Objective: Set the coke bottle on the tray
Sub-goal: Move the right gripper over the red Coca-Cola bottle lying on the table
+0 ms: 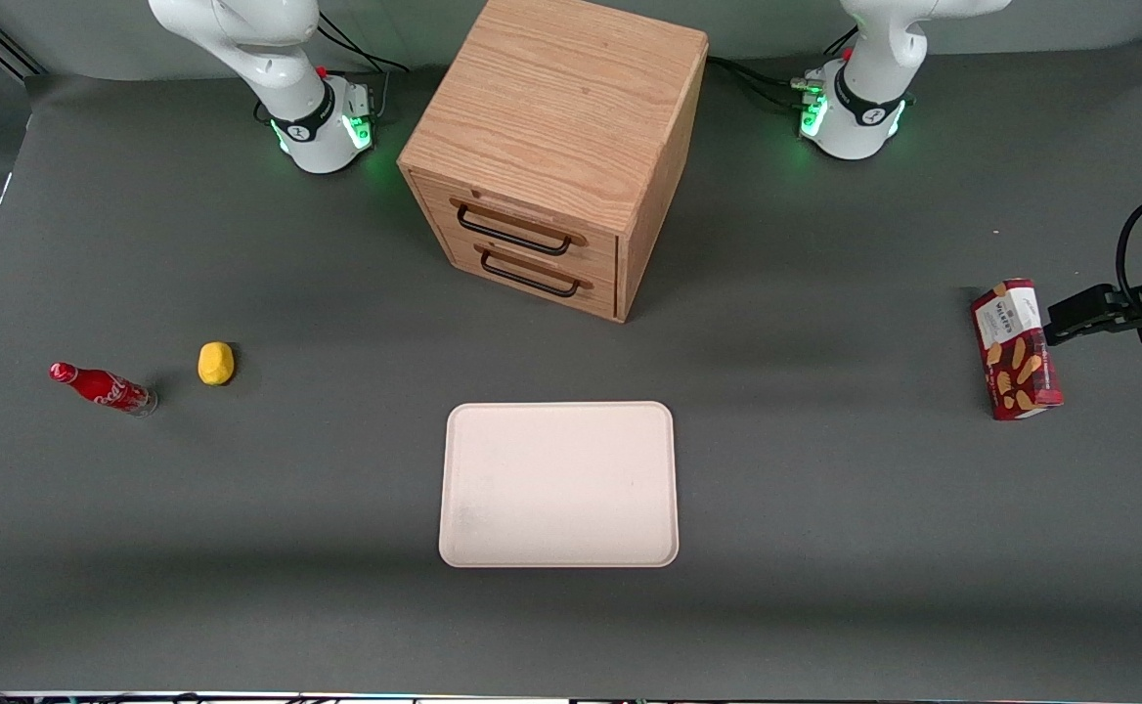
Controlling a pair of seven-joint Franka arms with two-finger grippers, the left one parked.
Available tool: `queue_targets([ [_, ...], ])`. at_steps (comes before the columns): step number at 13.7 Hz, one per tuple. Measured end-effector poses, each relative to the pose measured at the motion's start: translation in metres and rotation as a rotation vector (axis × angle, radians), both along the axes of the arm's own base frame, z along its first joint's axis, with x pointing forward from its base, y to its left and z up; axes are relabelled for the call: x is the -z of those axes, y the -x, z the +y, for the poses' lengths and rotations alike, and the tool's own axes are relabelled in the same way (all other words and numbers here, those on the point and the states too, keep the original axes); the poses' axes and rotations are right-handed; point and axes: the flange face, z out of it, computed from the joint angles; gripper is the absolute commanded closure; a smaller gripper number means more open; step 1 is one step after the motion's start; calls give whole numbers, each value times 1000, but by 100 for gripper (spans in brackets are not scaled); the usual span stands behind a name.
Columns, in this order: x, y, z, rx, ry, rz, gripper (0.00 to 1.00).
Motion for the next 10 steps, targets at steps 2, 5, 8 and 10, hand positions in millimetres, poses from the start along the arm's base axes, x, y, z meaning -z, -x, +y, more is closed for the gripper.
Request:
queue_targets([
  [2,2,6,-35,-63,7,-12,0],
  [5,13,2,-66,-131,10,-4,0],
  [8,29,-6,-74,-138,3,17,0],
  [10,42,-16,-76,-139,7,15,0],
])
